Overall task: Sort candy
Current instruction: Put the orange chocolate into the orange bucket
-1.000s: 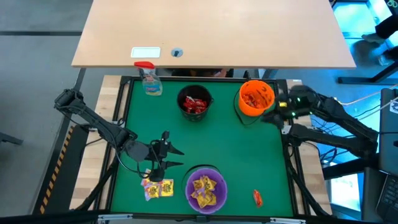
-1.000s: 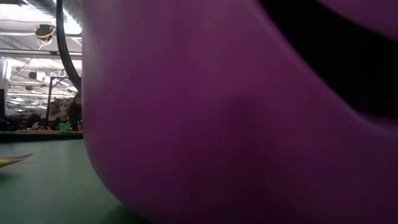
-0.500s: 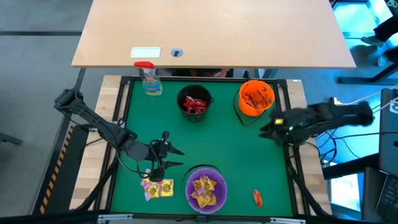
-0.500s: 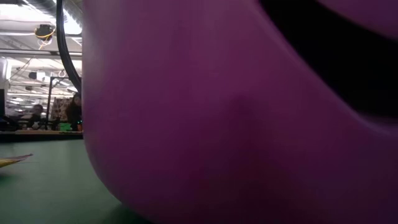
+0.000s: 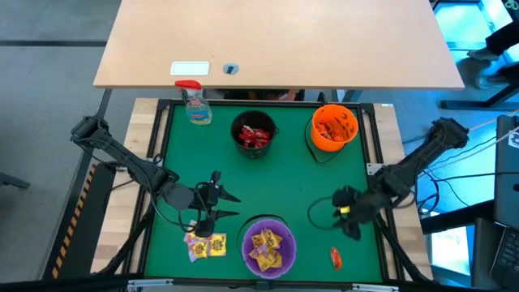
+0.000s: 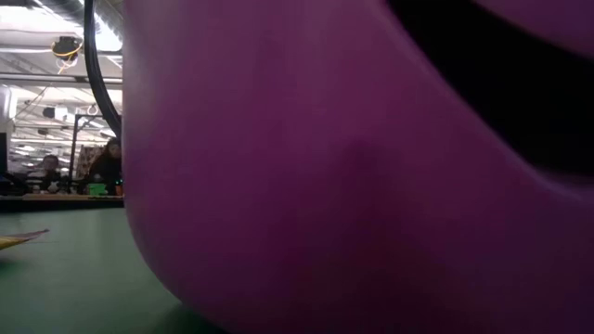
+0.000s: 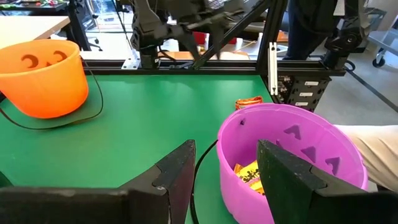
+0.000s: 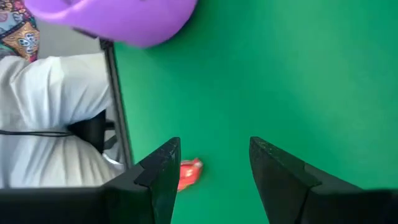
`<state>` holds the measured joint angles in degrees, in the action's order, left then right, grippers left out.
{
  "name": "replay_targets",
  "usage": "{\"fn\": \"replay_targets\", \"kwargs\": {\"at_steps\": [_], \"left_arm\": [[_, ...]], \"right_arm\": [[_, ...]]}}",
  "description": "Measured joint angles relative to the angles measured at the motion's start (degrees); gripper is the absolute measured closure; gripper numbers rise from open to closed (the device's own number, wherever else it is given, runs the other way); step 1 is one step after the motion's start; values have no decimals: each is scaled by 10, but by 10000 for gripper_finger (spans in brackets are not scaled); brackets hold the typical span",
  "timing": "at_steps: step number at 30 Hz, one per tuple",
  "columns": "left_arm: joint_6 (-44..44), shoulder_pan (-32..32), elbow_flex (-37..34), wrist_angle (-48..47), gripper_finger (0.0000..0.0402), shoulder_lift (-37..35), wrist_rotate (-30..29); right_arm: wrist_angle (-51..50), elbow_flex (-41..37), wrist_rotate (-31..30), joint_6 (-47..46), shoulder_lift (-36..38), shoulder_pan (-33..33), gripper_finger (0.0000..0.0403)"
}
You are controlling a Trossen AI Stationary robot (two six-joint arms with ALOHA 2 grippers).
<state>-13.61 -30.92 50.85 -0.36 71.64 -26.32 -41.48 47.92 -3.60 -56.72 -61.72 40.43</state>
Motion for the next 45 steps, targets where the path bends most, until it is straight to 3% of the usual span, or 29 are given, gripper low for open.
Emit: {"fn": "replay_targets", "kwargs": {"at_steps": [10, 24, 37, 45], "left_arm": [[0, 0, 0, 0, 240, 0, 0], [-5, 0, 0, 0, 241, 0, 0], [-13, 0, 0, 0, 241, 0, 0], [-15, 0, 0, 0, 241, 0, 0]], "right_arm": [[91, 0, -48, -128, -90, 108, 215], [151, 1, -48, -179, -154, 132, 215], [-16, 171, -49, -120, -274, 132, 215], [-11, 185, -31, -120, -316, 132, 215]]}}
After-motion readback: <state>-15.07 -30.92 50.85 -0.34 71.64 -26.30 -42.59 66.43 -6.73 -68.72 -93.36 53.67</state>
